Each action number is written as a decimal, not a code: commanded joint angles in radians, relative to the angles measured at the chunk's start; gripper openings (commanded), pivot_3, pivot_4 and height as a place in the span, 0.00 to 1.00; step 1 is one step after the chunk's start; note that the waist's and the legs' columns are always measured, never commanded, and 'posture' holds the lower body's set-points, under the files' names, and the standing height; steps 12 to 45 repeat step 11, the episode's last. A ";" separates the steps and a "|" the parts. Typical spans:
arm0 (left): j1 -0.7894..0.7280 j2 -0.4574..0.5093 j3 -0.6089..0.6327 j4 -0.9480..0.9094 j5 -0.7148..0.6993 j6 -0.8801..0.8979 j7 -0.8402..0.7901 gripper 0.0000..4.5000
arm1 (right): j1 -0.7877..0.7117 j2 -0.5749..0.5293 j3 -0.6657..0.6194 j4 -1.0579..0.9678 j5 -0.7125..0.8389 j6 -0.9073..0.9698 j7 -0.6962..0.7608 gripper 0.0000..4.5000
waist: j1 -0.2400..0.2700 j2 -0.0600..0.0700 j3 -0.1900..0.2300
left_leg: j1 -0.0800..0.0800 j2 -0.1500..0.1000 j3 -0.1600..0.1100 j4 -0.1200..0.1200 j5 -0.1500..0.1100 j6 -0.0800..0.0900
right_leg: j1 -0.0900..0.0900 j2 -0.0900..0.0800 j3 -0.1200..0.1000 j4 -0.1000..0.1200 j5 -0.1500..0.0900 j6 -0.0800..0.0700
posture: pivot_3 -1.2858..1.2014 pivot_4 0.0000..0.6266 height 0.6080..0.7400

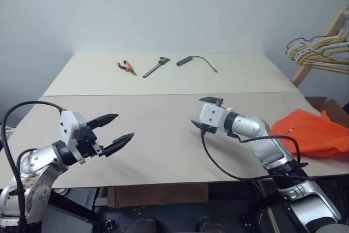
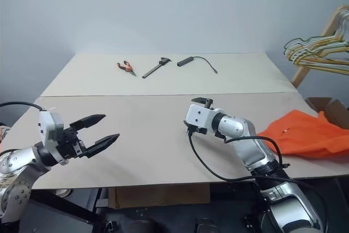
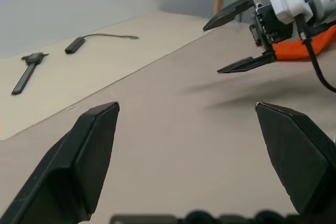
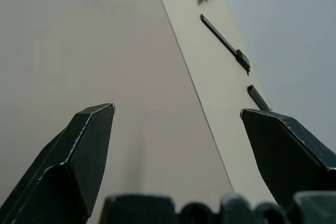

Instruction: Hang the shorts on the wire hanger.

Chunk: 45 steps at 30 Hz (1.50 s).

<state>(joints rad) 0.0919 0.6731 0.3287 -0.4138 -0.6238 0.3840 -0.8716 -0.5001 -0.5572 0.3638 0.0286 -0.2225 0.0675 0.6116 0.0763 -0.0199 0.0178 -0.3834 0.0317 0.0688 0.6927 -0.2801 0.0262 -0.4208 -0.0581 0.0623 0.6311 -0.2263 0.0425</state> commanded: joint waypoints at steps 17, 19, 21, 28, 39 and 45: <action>0.004 0.009 -0.042 -0.039 0.041 0.005 0.041 1.00 | 0.018 0.008 -0.004 -0.004 -0.042 -0.064 0.032 0.99 | 0.025 -0.001 0.000 | -0.001 0.000 0.008 0.000 0.000 0.000 | 0.000 0.000 -0.001 0.000 0.000 -0.001 | 0.61 0.00 1.00; 0.004 0.009 -0.042 -0.039 0.041 0.005 0.041 1.00 | 0.018 0.008 -0.004 -0.004 -0.042 -0.064 0.032 0.99 | 0.025 -0.001 0.000 | -0.001 0.000 0.008 0.000 0.000 0.000 | 0.000 0.000 -0.001 0.000 0.000 -0.001 | 0.61 0.00 1.00; 0.004 0.009 -0.042 -0.039 0.041 0.005 0.041 1.00 | 0.018 0.008 -0.004 -0.004 -0.042 -0.064 0.032 0.99 | 0.025 -0.001 0.000 | -0.001 0.000 0.008 0.000 0.000 0.000 | 0.000 0.000 -0.001 0.000 0.000 -0.001 | 0.61 0.00 1.00; 0.004 0.009 -0.042 -0.039 0.041 0.005 0.041 1.00 | 0.018 0.008 -0.004 -0.004 -0.042 -0.064 0.032 0.99 | 0.025 -0.001 0.000 | -0.001 0.000 0.008 0.000 0.000 0.000 | 0.000 0.000 -0.001 0.000 0.000 -0.001 | 0.61 0.00 1.00; 0.004 0.009 -0.042 -0.039 0.041 0.005 0.041 1.00 | 0.018 0.008 -0.004 -0.004 -0.042 -0.064 0.032 0.99 | 0.025 -0.001 0.000 | -0.001 0.000 0.008 0.000 0.000 0.000 | 0.000 0.000 -0.001 0.000 0.000 -0.001 | 0.61 0.00 1.00; 0.004 0.009 -0.042 -0.039 0.041 0.005 0.041 1.00 | 0.018 0.008 -0.004 -0.004 -0.042 -0.064 0.032 0.99 | 0.025 -0.001 0.000 | -0.001 0.000 0.008 0.000 0.000 0.000 | 0.000 0.000 -0.001 0.000 0.000 -0.001 | 0.61 0.00 1.00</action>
